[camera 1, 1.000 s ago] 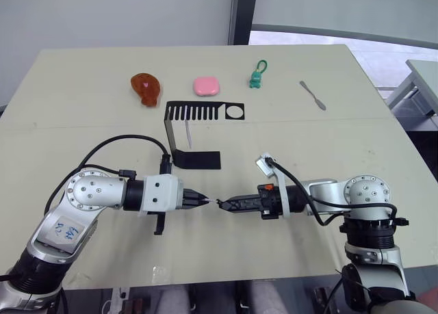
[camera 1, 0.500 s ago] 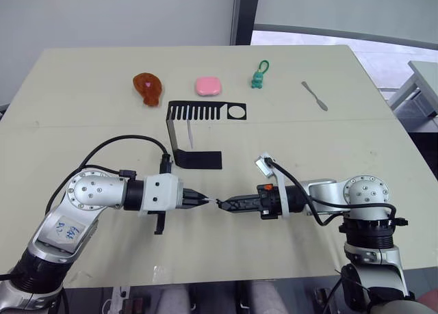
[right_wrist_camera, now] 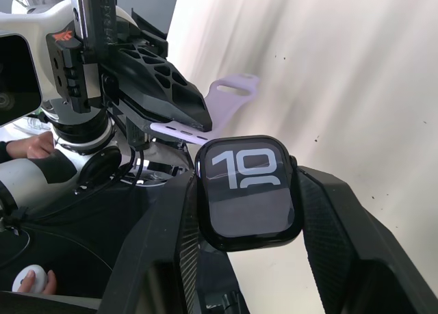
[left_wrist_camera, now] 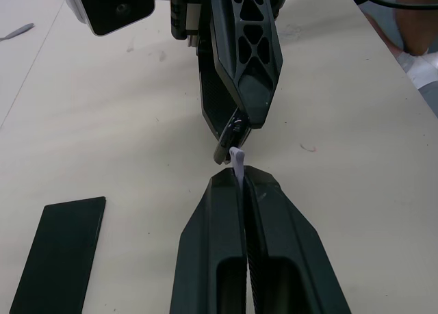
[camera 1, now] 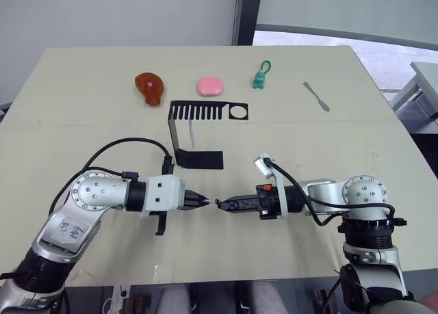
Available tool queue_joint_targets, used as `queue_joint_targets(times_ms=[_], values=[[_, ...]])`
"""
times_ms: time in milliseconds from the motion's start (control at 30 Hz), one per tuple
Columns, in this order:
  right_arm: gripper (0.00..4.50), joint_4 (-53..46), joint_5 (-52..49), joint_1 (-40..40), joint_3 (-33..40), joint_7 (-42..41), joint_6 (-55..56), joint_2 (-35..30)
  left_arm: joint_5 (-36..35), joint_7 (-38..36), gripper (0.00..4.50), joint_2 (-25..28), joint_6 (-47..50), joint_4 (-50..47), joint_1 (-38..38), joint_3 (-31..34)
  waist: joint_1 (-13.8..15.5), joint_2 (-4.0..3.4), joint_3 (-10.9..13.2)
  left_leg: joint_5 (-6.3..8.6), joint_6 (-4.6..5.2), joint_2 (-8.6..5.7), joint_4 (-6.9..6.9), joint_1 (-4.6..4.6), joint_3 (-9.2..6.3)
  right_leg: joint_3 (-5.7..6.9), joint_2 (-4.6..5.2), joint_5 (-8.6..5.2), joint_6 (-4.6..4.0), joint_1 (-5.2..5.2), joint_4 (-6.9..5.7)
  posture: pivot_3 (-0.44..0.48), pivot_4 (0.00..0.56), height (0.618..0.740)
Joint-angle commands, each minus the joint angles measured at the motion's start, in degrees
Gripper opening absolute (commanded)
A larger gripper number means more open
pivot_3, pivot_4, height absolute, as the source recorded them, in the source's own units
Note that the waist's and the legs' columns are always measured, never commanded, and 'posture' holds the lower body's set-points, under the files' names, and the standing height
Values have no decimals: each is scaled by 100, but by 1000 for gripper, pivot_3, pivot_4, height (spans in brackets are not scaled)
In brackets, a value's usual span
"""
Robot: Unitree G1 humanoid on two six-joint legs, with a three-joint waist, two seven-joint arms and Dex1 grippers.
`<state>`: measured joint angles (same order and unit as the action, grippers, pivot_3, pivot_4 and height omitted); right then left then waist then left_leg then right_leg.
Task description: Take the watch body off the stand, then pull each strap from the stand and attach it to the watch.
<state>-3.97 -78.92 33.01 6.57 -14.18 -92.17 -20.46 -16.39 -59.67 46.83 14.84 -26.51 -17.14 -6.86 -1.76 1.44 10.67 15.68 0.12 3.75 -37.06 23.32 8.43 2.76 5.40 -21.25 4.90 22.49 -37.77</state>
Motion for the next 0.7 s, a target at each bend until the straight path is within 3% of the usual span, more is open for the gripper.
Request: queue_joint_targets(times_ms=[33,700], values=[[1597,-168,-102,34,10,41,49,53,29,28,0,-53,-103,-191,31,-16,0,0,0,0,0,0,0,0,0,0,0,0,0,0,0,0,150,740],[1597,-215,-108,-19,-1,41,11,58,101,1,0,-152,337,-356,-489,-194,2,0,0,0,0,1,-1,0,0,1,-2,0,0,0,-3,0,150,740]])
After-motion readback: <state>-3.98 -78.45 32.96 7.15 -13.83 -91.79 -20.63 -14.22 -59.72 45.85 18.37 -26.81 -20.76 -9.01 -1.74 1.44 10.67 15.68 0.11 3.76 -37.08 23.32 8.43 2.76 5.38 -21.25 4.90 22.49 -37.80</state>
